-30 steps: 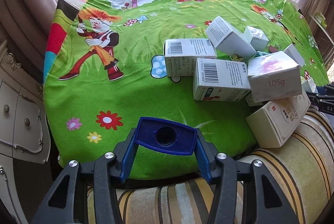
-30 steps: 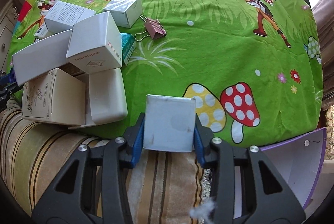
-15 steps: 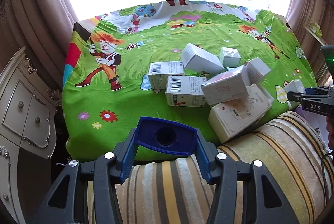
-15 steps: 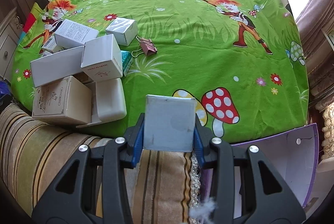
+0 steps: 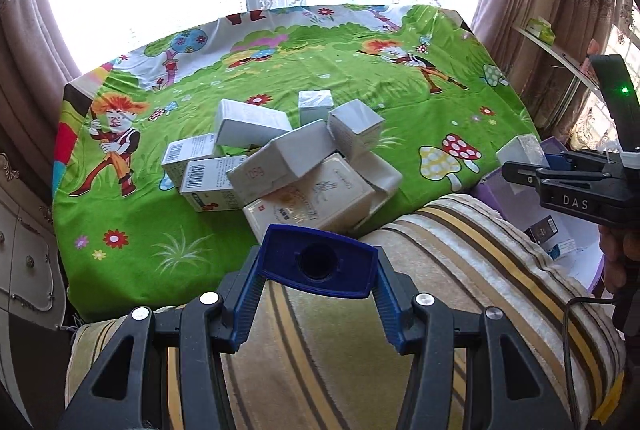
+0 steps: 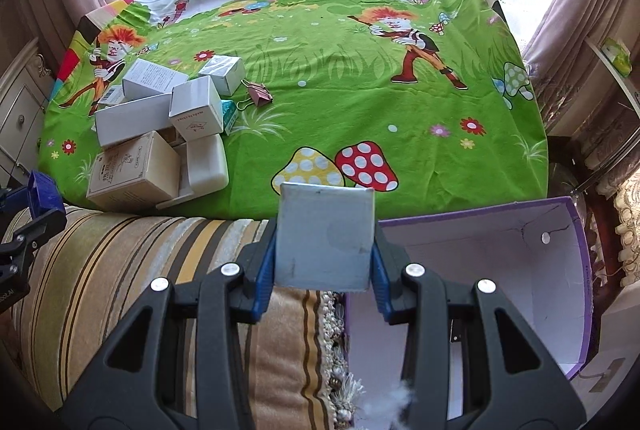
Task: Organize rigid objects
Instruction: 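Carry both items to the purple storage box and release them inside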
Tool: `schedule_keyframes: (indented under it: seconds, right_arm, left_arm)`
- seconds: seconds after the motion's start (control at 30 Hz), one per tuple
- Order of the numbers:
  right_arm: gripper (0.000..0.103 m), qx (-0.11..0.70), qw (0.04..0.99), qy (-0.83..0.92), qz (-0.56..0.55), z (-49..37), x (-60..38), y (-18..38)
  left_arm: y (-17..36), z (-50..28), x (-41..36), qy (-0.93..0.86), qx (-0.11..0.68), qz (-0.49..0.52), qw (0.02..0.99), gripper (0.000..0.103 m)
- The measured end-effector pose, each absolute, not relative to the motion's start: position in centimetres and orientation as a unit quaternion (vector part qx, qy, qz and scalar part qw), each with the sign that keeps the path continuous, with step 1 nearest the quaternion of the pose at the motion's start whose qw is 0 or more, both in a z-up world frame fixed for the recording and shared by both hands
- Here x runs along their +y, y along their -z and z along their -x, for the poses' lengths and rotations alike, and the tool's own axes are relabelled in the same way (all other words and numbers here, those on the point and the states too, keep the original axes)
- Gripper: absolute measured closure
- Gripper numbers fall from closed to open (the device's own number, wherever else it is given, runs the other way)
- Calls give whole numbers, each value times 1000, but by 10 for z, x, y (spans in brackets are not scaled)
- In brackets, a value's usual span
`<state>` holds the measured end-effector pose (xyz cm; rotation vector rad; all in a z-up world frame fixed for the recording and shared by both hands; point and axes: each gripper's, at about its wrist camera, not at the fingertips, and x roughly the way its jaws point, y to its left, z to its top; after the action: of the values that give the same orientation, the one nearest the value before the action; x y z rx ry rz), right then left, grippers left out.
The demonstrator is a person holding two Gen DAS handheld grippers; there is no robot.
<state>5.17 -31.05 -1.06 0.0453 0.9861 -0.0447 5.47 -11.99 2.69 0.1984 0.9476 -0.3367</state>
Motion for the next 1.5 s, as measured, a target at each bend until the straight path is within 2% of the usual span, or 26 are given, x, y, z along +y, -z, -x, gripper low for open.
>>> schedule_keyframes:
  seconds: [0.4, 1.0, 1.5]
  right_arm:
    - [58, 465, 881, 67, -50, 5, -361, 3]
    - [58, 478, 861, 140, -102, 63, -438, 24]
    - [58, 498, 840, 174, -124, 74, -473, 47]
  left_arm:
    - [-27, -21, -206, 252, 446, -142, 847, 51]
    - [-10, 8, -296, 359, 484, -167, 780, 51]
    - [15, 2, -340, 420, 560, -141, 700, 51]
